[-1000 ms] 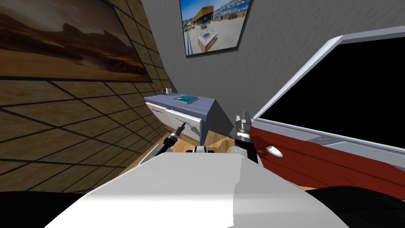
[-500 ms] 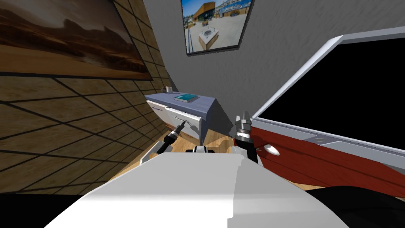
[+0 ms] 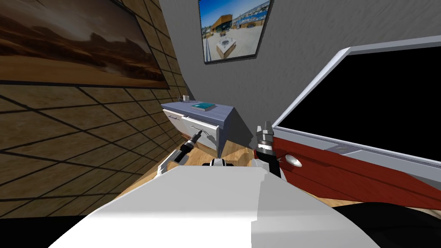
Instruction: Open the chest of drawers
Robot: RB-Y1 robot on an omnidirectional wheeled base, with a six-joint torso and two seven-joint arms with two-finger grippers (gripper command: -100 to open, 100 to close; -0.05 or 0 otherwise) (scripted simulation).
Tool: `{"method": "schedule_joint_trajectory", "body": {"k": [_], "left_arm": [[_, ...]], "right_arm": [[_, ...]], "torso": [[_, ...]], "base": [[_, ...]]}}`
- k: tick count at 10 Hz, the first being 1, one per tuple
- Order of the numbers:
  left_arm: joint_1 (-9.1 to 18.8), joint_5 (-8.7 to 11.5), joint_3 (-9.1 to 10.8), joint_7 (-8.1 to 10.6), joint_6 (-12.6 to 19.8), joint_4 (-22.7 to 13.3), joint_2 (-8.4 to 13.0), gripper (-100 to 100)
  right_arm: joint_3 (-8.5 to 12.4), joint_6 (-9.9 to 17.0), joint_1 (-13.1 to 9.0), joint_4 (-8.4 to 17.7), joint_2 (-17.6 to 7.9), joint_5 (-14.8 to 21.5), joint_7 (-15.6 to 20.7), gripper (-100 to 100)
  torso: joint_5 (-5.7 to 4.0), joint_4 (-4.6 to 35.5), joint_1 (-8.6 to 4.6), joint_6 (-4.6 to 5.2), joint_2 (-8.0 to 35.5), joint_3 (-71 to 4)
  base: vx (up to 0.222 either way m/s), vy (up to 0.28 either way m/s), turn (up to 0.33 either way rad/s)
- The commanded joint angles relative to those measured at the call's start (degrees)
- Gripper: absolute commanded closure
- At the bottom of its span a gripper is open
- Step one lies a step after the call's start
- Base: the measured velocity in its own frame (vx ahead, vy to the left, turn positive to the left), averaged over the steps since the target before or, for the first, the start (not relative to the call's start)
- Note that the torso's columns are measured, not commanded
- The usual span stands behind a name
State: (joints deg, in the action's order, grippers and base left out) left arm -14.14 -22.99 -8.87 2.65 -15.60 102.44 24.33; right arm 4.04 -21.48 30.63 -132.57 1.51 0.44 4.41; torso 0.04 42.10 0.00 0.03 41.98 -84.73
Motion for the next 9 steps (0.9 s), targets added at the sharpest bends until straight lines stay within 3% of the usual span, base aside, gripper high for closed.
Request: {"method": "schedule_joint_trajectory", "body": {"k": [1, 3, 4, 6, 7, 8, 9], "left_arm": [[4.65, -2.48, 1.19, 2.66, -2.11, -4.93, 0.0, 100], [5.97, -2.48, 1.19, 2.66, -2.11, -8.13, 0.0, 100], [8.91, -4.85, 2.55, 5.37, -4.47, -10.1, 0.06, 100], [11.46, -4.85, 2.55, 5.37, -4.47, -13.21, 0.06, 100], [11.46, -4.85, 2.55, 5.37, -4.47, -14.9, 0.06, 100], [14.34, -7.23, 3.91, 8.09, -6.82, -16.82, 0.12, 100], [15.96, -7.23, 3.91, 8.09, -6.82, -18.51, 0.12, 100]], "right_arm": [[0.0, 0.0, -0.01, 0.0, 0.0, 0.0, 0.0, 0], [0.0, 0.0, 0.0, 0.0, 0.0, 0.0, 0.0, 0], [0.0, 0.0, 0.0, 0.0, 0.0, 0.0, 0.0, 0], [0.0, 0.0, -0.01, 0.0, 0.0, 0.0, 0.0, 0], [0.0, 0.0, 0.0, 0.0, 0.0, 0.0, 0.0, 0], [0.0, 0.0, 0.0, 0.0, 0.0, 0.0, 0.0, 0], [0.0, 0.0, 0.0, 0.0, 0.0, 0.0, 0.0, 0]], "torso": [[0.01, 0.04, 0.01, -0.06, 0.23, 0.11], [0.01, 0.08, 0.05, 0.02, 0.17, 0.11], [0.07, -0.1, 0.1, -0.01, -0.05, -0.02], [-0.01, 0.12, 0.02, -0.05, 0.33, 0.19], [-0.01, 0.13, 0.05, -0.01, 0.24, 0.14], [0.06, -0.07, 0.15, -0.07, -0.02, 0.0], [0.01, 0.07, 0.17, -0.16, 0.15, 0.05]], "base": [[-0.117, -0.038, 0.04], [-0.033, -0.005, -0.005], [-0.089, -0.035, 0.034], [-0.093, -0.028, 0.026], [-0.016, 0.003, -0.02], [-0.097, -0.027, 0.042], [-0.121, -0.03, 0.034]]}}
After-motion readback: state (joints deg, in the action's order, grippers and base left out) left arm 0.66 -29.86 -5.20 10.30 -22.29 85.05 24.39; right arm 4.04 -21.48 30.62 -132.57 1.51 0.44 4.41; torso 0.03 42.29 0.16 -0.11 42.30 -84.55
